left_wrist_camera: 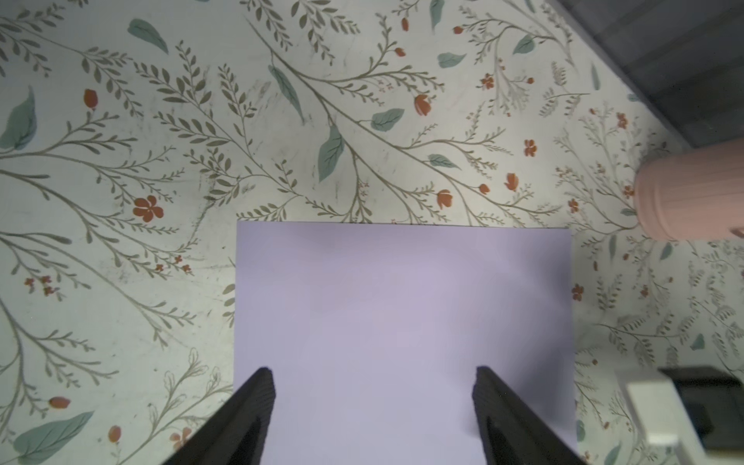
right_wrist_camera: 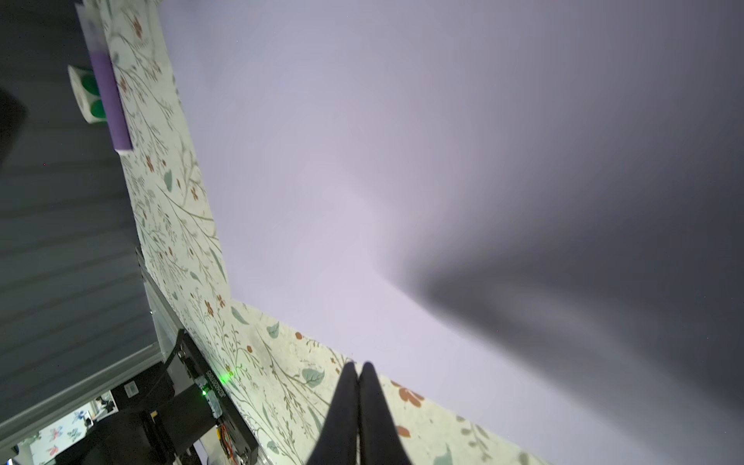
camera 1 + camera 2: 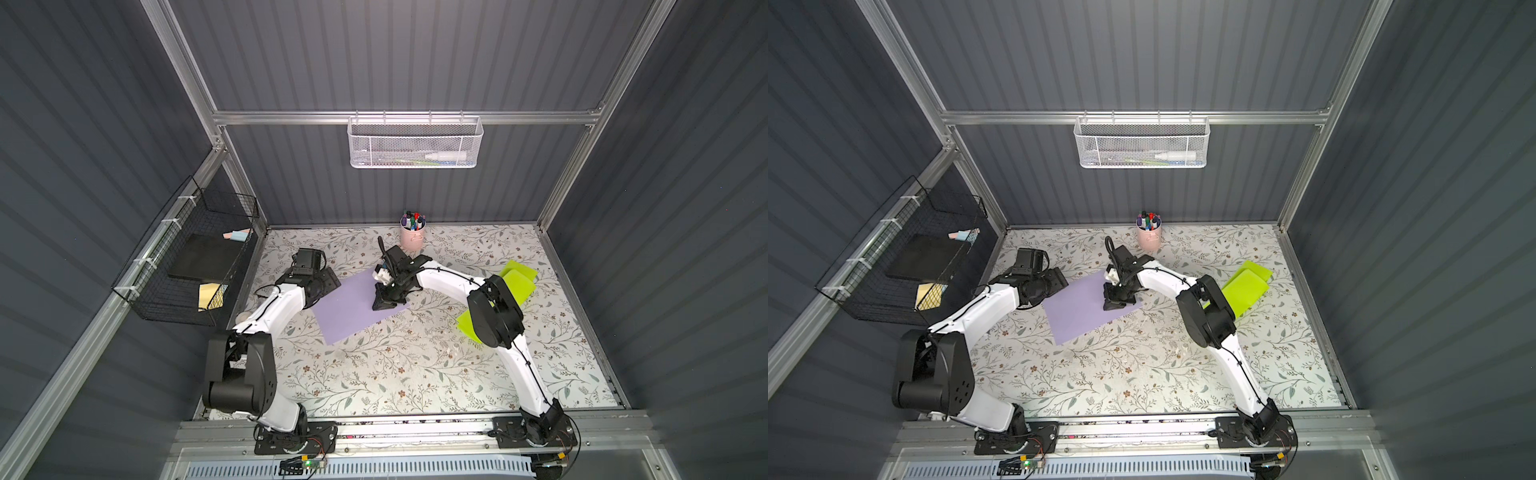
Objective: Fold the rectangular paper in half along the long edge
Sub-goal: Adjust the paper at the center of the board.
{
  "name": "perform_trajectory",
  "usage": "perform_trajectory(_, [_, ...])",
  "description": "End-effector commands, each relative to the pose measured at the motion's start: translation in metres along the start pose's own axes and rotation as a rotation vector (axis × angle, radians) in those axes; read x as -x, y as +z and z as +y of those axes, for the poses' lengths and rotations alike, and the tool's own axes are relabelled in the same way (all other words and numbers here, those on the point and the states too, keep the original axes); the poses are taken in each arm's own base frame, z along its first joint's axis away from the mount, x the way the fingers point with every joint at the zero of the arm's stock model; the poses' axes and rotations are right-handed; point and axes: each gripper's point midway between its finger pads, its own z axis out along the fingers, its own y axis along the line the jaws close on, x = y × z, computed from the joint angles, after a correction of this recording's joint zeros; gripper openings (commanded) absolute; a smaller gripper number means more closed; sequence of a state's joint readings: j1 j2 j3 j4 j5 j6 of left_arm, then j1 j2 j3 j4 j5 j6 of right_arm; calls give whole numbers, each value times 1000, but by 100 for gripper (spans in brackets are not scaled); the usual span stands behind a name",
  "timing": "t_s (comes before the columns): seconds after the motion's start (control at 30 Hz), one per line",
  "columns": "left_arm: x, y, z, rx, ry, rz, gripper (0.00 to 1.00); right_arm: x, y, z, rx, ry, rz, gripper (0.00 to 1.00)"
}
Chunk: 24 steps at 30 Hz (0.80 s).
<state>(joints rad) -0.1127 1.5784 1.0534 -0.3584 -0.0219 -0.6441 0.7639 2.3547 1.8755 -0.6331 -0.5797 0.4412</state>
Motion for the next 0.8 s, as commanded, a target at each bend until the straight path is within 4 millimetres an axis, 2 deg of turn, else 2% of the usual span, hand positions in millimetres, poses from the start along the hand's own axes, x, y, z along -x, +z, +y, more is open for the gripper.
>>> perform_trajectory(0.0, [4,8,-2,-2,13,25,80,-19,-4,-17,-28,40,48,7])
perform_trajectory(0.17, [2,17,3,27,20,39,80,-30,-15,-46,-88,98,46,7])
perform_trajectory(0.33, [-3,29,7,41,31,55,80,-29,-26,-84,-121,177,41,6])
perform_trajectory(0.4, [-3,36,7,53,88,67,77,-27,-32,-102,-142,214,42,6])
perform_trajectory(0.6, [-15,49,-5,25,135,117,65,-4,-66,-143,-189,263,-13,6])
perform_trajectory(0.7, [-26,52,-8,26,164,137,58,15,-82,-148,-193,242,-55,6])
perform_trajectory(0.77, [-35,55,-9,34,187,156,52,28,-92,-144,-193,217,-84,6])
